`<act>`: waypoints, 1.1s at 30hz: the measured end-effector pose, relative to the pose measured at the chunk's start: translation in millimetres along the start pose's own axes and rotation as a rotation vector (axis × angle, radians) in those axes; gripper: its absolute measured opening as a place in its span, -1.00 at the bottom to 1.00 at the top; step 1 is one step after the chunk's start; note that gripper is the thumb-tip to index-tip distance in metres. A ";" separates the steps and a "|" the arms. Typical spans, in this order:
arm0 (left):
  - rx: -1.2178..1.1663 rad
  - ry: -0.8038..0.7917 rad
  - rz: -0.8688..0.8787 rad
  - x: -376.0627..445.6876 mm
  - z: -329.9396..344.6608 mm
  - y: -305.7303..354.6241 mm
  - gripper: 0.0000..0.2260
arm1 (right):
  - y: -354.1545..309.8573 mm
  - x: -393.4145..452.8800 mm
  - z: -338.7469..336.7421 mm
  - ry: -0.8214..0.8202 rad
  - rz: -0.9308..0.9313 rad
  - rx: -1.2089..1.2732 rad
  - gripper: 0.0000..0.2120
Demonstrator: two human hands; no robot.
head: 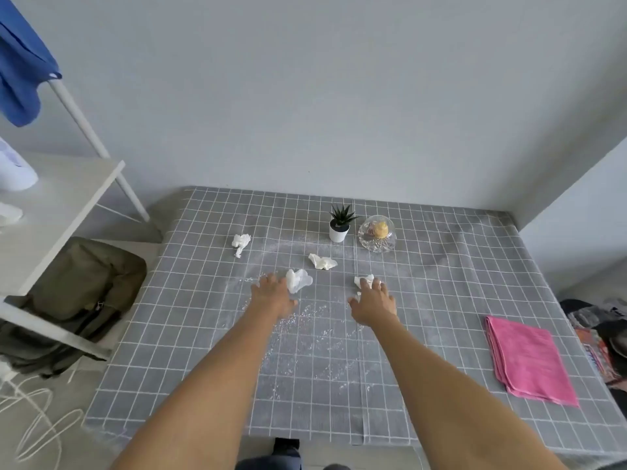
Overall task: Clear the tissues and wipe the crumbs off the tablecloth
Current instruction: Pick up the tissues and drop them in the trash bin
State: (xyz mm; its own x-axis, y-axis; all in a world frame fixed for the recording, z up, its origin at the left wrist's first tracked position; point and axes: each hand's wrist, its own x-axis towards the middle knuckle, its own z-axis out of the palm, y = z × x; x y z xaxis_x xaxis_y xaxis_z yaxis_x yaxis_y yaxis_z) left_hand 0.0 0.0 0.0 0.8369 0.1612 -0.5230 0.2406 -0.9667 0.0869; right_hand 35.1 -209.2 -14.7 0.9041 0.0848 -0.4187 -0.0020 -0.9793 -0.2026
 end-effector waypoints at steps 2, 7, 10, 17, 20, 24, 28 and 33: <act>0.013 0.022 0.018 8.0 -1.7 1.0 -0.39 | -0.9 8.5 -2.1 0.006 0.025 0.004 -0.42; -0.029 0.143 0.061 31.0 9.1 6.8 -0.47 | 5.4 26.5 9.3 -0.002 0.027 -0.002 -0.42; -0.051 0.154 0.065 41.9 17.1 12.6 -0.47 | 13.2 38.0 18.2 0.015 0.031 0.010 -0.41; -0.155 0.251 0.014 55.9 39.1 26.8 -0.39 | 23.8 48.3 32.0 0.095 0.004 0.082 -0.47; -0.164 0.253 0.036 61.8 45.4 30.7 -0.42 | 27.9 47.3 35.3 0.152 -0.063 0.097 -0.50; -0.254 0.293 0.053 66.2 50.9 34.4 -0.51 | 28.1 49.6 36.1 0.190 -0.120 0.167 -0.57; -0.319 0.396 0.080 63.7 56.5 32.0 -0.44 | 26.7 57.3 40.9 0.249 -0.185 0.176 -0.64; -0.377 0.413 0.060 62.6 54.5 15.9 -0.43 | 5.2 62.0 33.6 0.296 -0.220 0.186 -0.54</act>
State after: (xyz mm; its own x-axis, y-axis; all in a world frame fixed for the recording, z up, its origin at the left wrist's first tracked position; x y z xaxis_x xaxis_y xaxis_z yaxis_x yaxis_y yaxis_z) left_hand 29.4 -16.1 -77.5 0.9592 0.2462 -0.1392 0.2827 -0.8509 0.4429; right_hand 76.8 -202.8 -71.5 0.9755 0.2048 -0.0805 0.1519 -0.8914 -0.4270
